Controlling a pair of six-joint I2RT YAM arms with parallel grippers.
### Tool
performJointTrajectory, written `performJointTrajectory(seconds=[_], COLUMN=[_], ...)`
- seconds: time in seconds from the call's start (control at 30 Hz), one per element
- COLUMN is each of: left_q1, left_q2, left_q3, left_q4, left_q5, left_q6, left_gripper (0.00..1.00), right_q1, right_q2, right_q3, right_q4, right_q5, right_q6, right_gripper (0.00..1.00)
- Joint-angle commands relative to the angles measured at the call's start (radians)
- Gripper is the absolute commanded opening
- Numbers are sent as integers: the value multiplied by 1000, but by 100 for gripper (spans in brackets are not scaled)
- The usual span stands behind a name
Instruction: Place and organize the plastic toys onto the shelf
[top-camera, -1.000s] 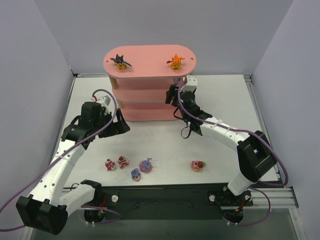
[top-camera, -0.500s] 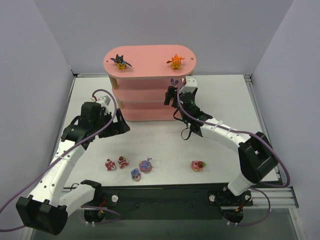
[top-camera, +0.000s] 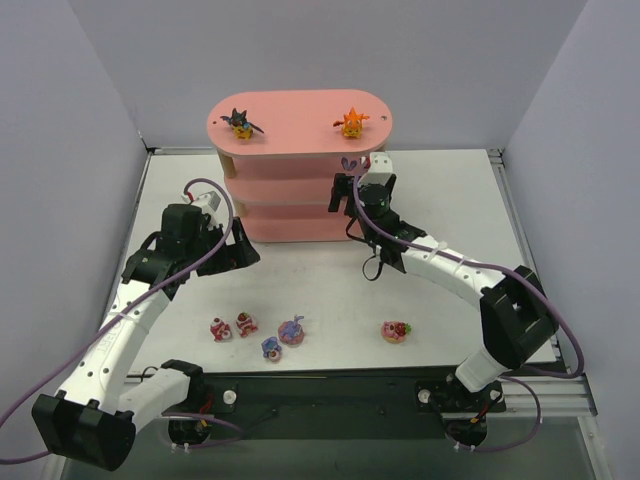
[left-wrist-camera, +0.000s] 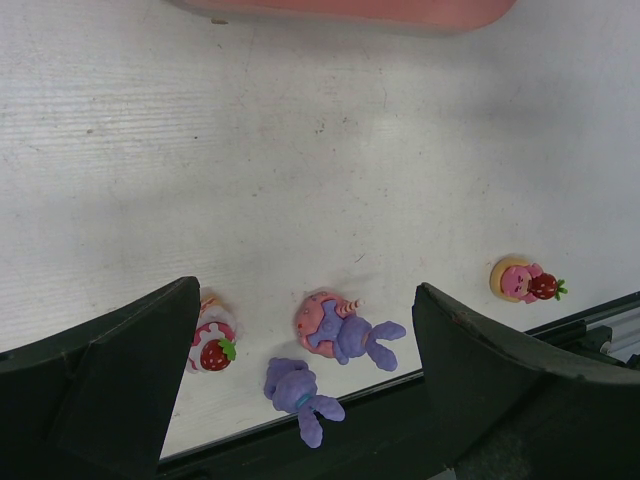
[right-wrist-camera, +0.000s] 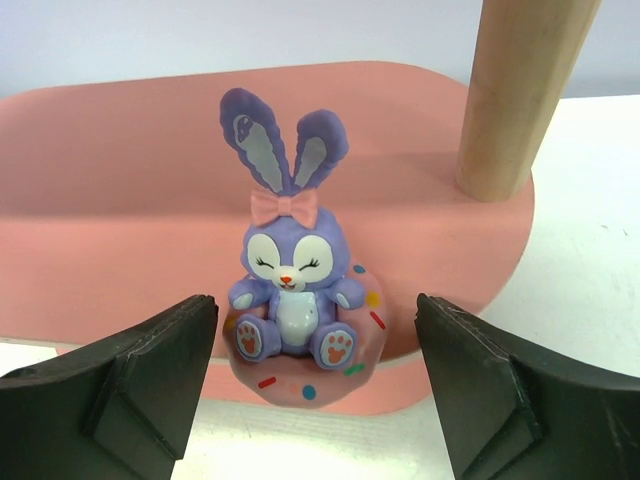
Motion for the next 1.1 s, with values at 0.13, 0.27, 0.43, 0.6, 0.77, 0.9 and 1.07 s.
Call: performJointTrajectory(seconds=[0.13,0.27,0.43,0.6,0.77,0.9,1.07], left_q1=[5,5,6,5,6,6,6], left_q2=[-20,-18,-17,-14,-15,-17,-18], left_q3=[1,1,-7,-8,-10,-8,-7], left_q4=[48,51,54,60,59,53,51], left_q5=[9,12,12,18,20,20,15], left_q6=[10,13,13,14,19,19,20], left_gripper=[97,97,97,97,97,97,97], right_q1=[4,4,0,1,1,0,0], right_q2=[-86,-108,-122,-94,-48,-25,-1], right_q3=[96,126,165,166,186,192,212], right_q4=[-231,-322,-421,-447,-441,-406,-400], right_q5=[1,-24,-70,-70,-59,-53,-36], right_q6=[24,59,88,91,61,30,21], right_gripper=[85,85,86,84,82,81,79])
